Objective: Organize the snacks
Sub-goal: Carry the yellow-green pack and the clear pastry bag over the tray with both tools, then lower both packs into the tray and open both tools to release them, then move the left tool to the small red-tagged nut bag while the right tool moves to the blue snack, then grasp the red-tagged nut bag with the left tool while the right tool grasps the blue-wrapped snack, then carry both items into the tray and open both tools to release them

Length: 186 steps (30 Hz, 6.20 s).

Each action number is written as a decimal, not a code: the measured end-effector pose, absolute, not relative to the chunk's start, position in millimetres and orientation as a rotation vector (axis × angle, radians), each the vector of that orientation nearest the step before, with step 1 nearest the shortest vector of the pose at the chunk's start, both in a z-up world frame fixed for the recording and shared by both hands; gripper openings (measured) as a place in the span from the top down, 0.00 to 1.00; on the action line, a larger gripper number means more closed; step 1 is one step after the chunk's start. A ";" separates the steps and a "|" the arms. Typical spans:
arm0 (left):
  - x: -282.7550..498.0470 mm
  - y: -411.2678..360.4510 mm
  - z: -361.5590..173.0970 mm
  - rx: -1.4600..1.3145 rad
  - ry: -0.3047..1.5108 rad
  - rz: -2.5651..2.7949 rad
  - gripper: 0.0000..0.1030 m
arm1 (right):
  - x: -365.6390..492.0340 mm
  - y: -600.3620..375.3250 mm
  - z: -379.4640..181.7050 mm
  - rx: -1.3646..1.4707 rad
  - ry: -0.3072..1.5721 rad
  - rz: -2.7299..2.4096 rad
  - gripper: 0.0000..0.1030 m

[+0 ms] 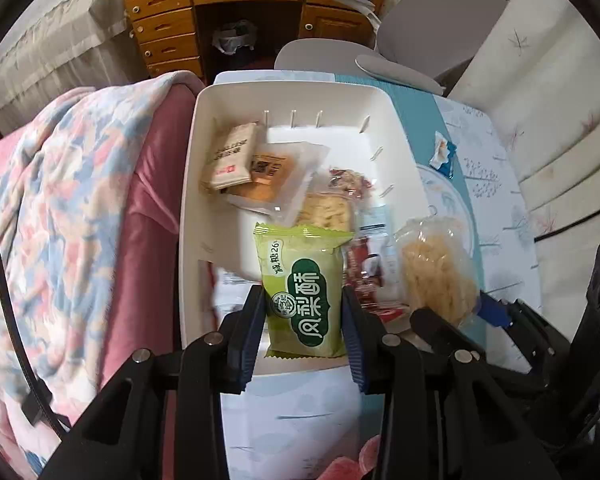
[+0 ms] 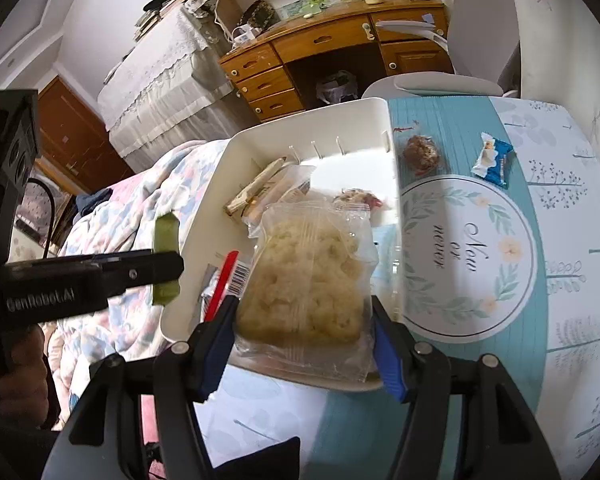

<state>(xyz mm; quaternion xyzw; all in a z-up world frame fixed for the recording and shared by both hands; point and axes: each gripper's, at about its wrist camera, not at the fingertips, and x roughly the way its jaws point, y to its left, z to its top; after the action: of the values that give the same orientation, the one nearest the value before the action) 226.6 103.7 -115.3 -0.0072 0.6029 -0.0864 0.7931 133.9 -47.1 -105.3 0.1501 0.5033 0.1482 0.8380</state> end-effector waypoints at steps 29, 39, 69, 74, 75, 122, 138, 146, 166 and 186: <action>260.9 115.8 -102.5 0.130 1.279 -0.329 0.28 | 150.7 -52.7 -107.3 0.461 1.038 0.125 0.27; 292.0 61.5 -70.0 0.240 1.275 -0.425 0.28 | 179.7 -124.7 -104.2 0.519 1.035 0.041 0.26; 423.2 -153.9 -180.0 0.783 1.304 -0.632 0.22 | 286.6 -244.2 -196.2 0.411 1.004 0.051 0.26; 433.0 -166.6 -213.0 0.838 1.365 -0.647 0.22 | 293.1 -239.8 -208.7 0.342 0.972 0.083 0.26; 434.2 -168.7 -218.9 0.848 1.371 -0.651 0.22 | 295.2 -237.7 -211.0 0.328 0.970 0.084 0.26; 481.7 -180.7 -288.0 0.836 1.534 -0.440 0.47 | 283.8 -206.5 -221.6 0.068 0.996 0.078 0.48; 445.1 -174.7 -215.2 0.635 1.528 -0.480 0.47 | 209.0 -180.9 -196.8 0.172 1.074 0.121 0.53; 405.0 -144.9 -158.3 0.462 1.537 -0.495 0.47 | 174.1 -175.3 -154.9 0.173 1.034 0.090 0.53; 304.7 -1.6 -56.4 0.224 1.323 -0.499 0.46 | 113.8 -91.5 -80.3 0.193 0.937 0.150 0.53; 280.8 131.2 -95.2 -0.027 1.241 -0.469 0.22 | 116.5 3.7 -87.0 0.175 0.920 0.100 0.42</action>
<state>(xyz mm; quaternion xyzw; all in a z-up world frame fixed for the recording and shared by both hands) 280.8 131.2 -95.2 -0.0125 0.5759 -0.2175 0.7880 116.5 3.7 -87.0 0.0841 0.4434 0.0481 0.8911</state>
